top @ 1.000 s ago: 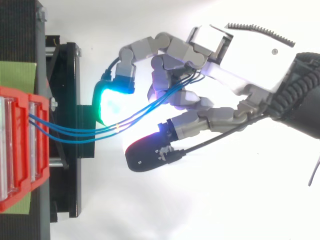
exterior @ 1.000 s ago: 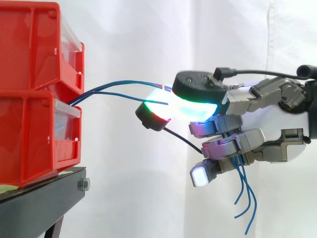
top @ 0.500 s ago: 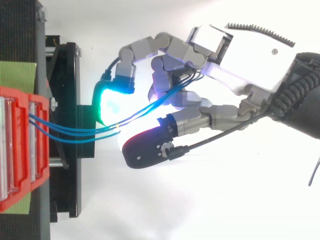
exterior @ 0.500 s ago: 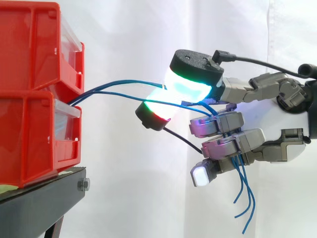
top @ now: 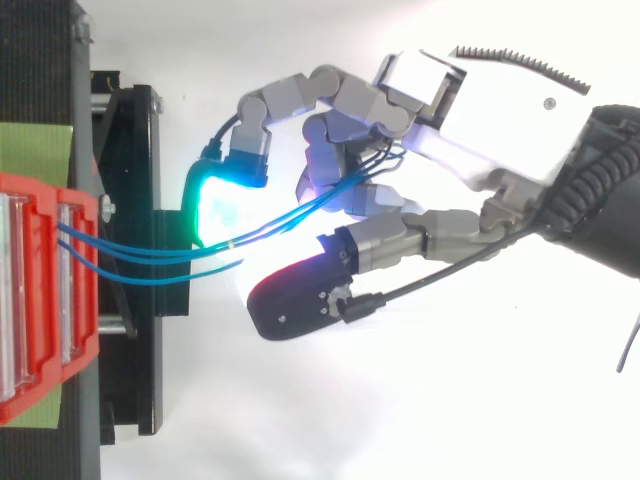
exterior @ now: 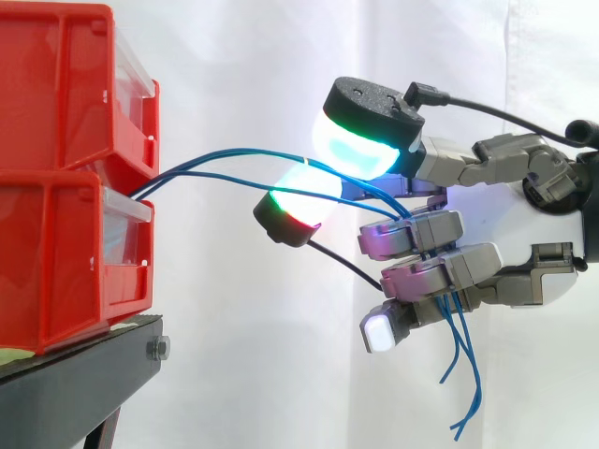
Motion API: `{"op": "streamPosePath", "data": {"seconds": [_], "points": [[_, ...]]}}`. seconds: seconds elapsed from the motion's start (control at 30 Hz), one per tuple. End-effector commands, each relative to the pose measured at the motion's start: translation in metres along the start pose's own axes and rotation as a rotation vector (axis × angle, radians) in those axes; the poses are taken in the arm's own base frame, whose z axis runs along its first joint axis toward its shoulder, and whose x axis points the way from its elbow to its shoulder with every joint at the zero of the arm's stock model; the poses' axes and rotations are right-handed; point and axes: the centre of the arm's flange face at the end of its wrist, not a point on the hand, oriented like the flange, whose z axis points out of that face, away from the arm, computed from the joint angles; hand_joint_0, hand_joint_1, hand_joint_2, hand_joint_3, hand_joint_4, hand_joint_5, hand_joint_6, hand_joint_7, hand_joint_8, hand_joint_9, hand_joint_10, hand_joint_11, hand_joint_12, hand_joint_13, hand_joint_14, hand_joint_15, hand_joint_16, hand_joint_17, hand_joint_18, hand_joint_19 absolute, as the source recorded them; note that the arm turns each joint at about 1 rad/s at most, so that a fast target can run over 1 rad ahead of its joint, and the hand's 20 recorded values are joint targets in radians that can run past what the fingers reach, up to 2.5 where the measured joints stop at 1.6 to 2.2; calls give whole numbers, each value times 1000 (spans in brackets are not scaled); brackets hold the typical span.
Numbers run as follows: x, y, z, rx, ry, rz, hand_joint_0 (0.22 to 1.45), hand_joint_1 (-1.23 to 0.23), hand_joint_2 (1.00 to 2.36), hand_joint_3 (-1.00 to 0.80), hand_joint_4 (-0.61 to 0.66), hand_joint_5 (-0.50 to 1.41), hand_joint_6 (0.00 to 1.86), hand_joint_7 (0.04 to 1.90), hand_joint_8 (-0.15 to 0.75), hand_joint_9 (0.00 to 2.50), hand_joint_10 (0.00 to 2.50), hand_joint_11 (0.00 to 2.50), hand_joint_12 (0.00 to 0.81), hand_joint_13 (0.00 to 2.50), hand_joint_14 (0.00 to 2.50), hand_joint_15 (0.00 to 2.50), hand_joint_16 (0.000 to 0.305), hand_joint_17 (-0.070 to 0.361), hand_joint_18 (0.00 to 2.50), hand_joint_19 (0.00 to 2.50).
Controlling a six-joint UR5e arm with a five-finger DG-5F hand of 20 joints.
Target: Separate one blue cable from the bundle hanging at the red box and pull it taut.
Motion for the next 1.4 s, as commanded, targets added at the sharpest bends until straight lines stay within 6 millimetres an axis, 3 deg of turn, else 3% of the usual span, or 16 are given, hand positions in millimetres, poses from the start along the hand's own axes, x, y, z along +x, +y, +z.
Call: {"op": "streamPosePath", "data": {"seconds": [0.0, 0.1, 0.17, 0.27, 0.53, 0.83, 1.13, 1.37], "points": [[0, 0, 0, 0, 0, 0, 442, -796, 1000, -500, -102, -251, 805, 956, 199, 580, 1929, 1260, 358, 766, 2123, 936, 56, 125, 709, 879], [0, 0, 0, 0, 0, 0, 442, -786, 1000, -500, -103, -251, 805, 945, 199, 580, 1936, 1242, 359, 765, 2127, 924, 55, 125, 708, 880], [0, 0, 0, 0, 0, 0, 487, -671, 1000, -500, -121, -248, 793, 974, 175, 593, 1820, 1320, 334, 765, 2051, 989, 52, 117, 684, 883], [0, 0, 0, 0, 0, 0, 521, -621, 1000, -500, -139, -245, 785, 1003, 162, 610, 1724, 1393, 320, 766, 2000, 1021, 49, 111, 666, 893], [0, -1, 0, 1, 0, -1, 573, -610, 1000, -500, -160, -242, 779, 1041, 149, 624, 1616, 1479, 307, 764, 1935, 1067, 47, 105, 650, 905], [0, 0, 0, 0, 0, 0, 661, -660, 1005, -446, -178, -244, 812, 1032, 146, 634, 1603, 1475, 300, 765, 1921, 1058, 45, 101, 646, 908], [1, 0, 0, 0, 2, 0, 806, -837, 1000, -500, -205, -236, 834, 1008, 131, 629, 1712, 1415, 295, 775, 1892, 1080, 43, 98, 647, 871], [1, 0, 0, 0, 2, 0, 778, -868, 1000, -500, -218, -234, 835, 1015, 131, 635, 1699, 1449, 296, 811, 1772, 1171, 44, 99, 681, 830]]}}
